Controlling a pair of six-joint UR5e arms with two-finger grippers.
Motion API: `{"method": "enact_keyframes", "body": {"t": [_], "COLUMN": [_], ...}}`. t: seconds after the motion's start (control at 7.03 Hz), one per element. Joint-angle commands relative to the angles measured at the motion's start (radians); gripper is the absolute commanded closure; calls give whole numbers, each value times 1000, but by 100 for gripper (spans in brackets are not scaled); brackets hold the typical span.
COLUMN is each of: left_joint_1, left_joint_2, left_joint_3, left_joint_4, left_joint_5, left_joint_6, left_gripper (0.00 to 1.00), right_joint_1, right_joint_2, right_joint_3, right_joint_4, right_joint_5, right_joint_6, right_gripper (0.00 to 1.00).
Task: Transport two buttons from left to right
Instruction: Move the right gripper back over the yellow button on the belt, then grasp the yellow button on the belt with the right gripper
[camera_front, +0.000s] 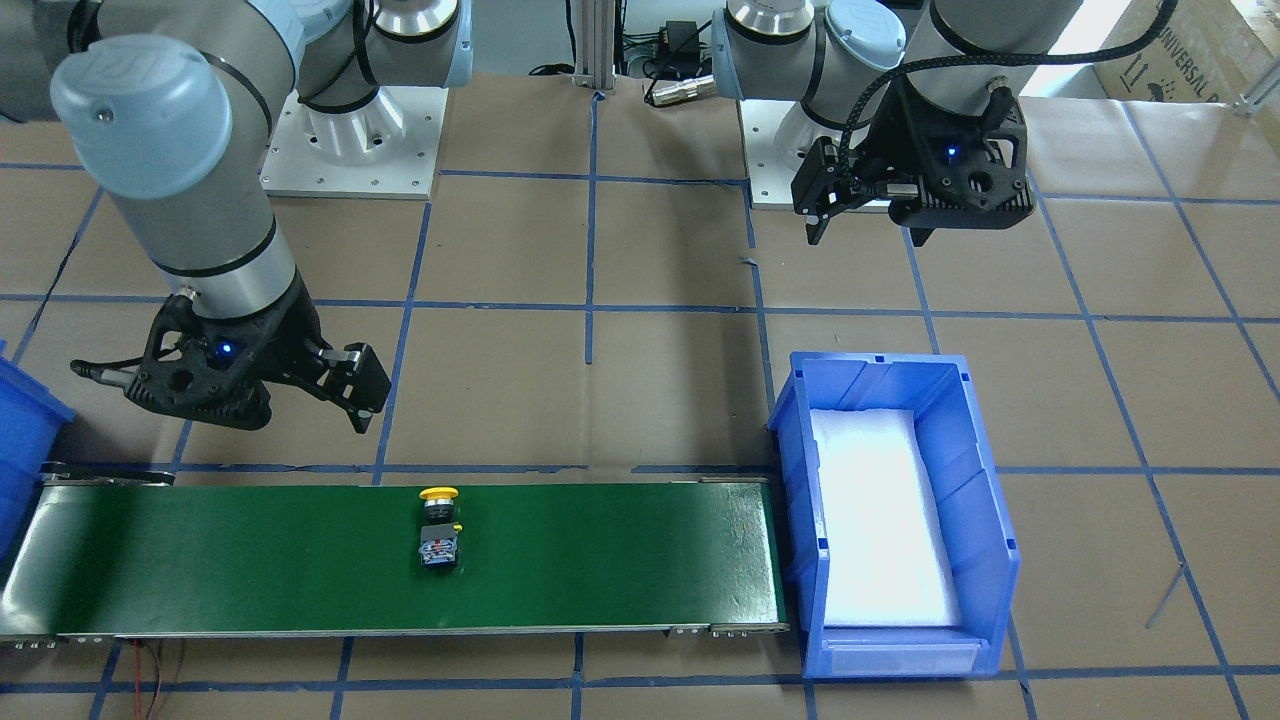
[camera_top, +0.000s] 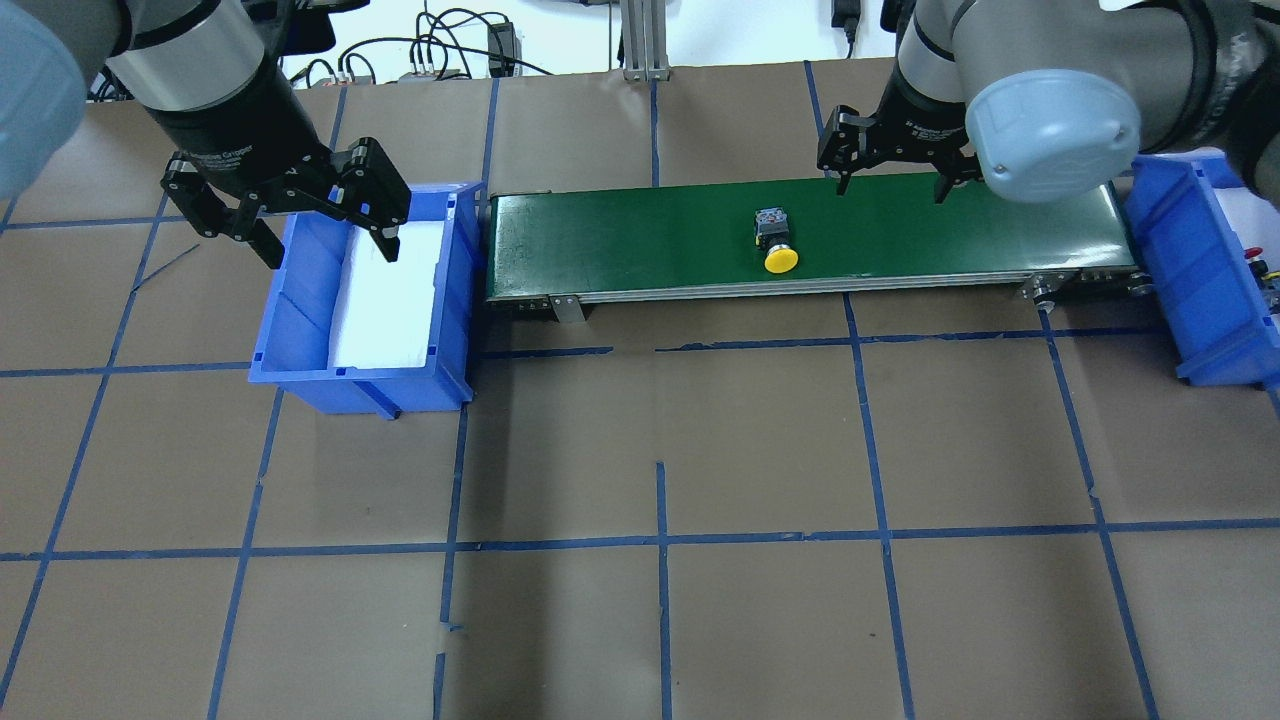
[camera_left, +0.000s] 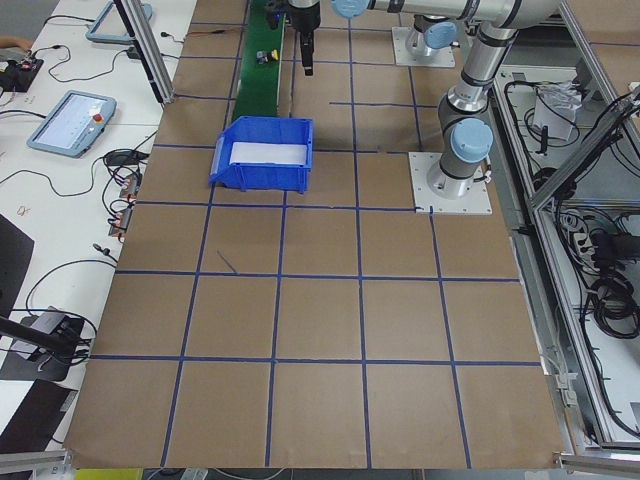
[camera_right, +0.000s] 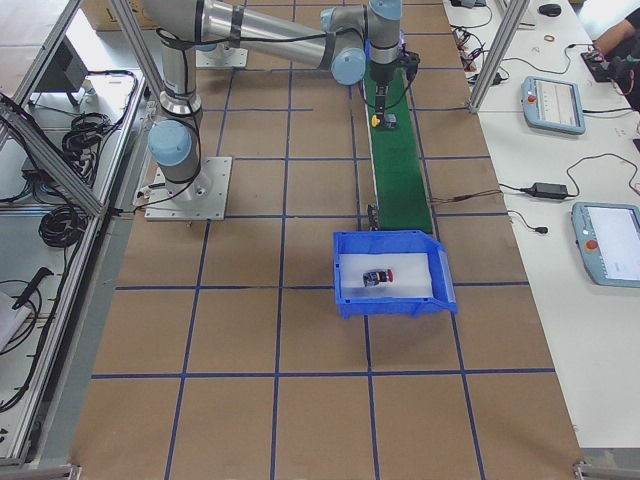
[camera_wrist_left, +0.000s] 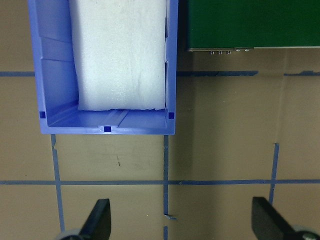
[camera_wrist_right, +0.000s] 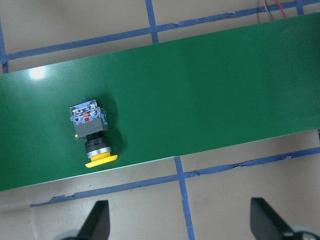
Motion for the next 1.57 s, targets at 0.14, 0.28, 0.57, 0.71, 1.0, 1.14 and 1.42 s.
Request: {"method": "enact_keyframes", "body": {"t": [0.14,0.28,0.57,0.71,1.0,1.14,1.42], "left_joint_1": [0,0,0,0,0,0,0], "left_joint_2": [0,0,0,0,0,0,0], "left_joint_3": [0,0,-1,0,0,0,0], "left_joint_4": [0,0,0,0,0,0,2], "left_joint_5": [0,0,0,0,1,3,5], "left_joint_6": [0,0,0,0,0,0,0], "left_gripper": [0,0,0,0,0,0,0], "right_joint_1": [3,3,3,3,3,3,3], "right_joint_2": [85,111,128,137,155,165,178], "right_joint_3": [-1,-1,0,0,4,5,5], "right_joint_4": [-79,-94,-117,-122,-137,-145,-159], "right_joint_5": [3,50,58,58,58,58,58], "right_joint_6": [1,-4,-8,-10,-10,-10,-10], "right_gripper": [0,0,0,0,1,1,1]}}
